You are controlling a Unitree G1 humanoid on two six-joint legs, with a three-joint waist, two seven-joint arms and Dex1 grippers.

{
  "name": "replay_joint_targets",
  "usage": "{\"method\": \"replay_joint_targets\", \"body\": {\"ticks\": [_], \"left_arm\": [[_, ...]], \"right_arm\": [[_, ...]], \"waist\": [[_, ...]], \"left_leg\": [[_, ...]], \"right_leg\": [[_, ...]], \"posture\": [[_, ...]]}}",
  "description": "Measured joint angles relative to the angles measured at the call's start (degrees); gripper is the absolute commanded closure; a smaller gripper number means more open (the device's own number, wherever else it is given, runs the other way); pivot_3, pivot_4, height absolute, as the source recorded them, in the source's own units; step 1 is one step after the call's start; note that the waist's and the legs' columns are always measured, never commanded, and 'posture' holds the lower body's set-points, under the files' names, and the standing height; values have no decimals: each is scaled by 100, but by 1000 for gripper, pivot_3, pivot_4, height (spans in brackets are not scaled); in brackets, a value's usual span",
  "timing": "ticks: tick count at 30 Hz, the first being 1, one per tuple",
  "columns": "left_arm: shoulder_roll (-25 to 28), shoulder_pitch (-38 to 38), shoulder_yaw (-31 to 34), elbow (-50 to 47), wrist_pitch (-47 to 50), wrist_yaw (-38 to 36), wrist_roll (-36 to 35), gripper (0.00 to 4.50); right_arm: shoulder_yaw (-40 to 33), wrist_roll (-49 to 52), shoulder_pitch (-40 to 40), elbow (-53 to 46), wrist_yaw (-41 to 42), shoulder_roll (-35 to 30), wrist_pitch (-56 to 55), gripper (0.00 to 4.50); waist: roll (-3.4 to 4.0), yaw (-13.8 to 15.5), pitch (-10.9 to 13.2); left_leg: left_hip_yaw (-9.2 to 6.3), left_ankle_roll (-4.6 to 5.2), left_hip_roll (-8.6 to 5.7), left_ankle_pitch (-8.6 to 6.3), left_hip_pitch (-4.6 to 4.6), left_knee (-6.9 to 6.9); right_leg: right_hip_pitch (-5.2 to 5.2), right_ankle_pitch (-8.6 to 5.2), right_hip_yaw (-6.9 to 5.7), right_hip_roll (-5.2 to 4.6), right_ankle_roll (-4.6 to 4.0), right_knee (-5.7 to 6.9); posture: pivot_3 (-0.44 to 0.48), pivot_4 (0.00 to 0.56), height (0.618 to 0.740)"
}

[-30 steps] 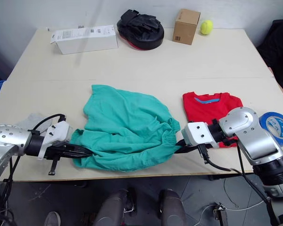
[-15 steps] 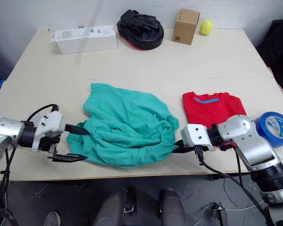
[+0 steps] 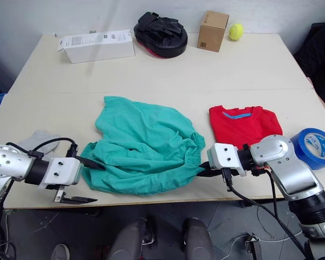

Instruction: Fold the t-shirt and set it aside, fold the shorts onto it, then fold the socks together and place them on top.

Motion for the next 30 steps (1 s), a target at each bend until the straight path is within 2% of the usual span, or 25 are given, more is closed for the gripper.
{"method": "replay_joint_targets", "body": {"ticks": [5,17,20,26,30], "left_arm": [[-136,64,-303,264,-508,257,518,7],[-351,67,-329,648,-792,284,461,3737],[-353,67,-329,659,-828,287,458,4495],[-352,103,-324,665,-827,183,368,4495],[-39,419,-236,444,-292,-276,-183,4495]], "right_arm": [[0,0,5,-55,-54,16,29,4500],[-1,32,116,-190,-71,14,52,4500],[-1,36,116,-198,-68,14,52,4500],[-1,37,117,-198,-50,-4,35,4500],[-85,166,208,-254,69,-103,47,4500]], "waist": [[0,0,0],[0,1,0],[0,1,0],[0,-3,0],[0,-8,0]], "left_leg": [[0,10,0,5,1,-1],[-1,15,1,8,1,0],[-1,15,0,8,1,0],[-1,15,0,7,1,0],[-2,14,1,7,0,-4]], "right_leg": [[-1,0,0,0,0,2],[0,0,0,-2,0,3],[0,0,0,-2,0,3],[0,0,-1,-2,0,2],[-1,0,-1,-1,0,0]], "posture": [[0,150,740],[0,150,740],[0,150,740],[0,150,740],[0,150,740]]}}
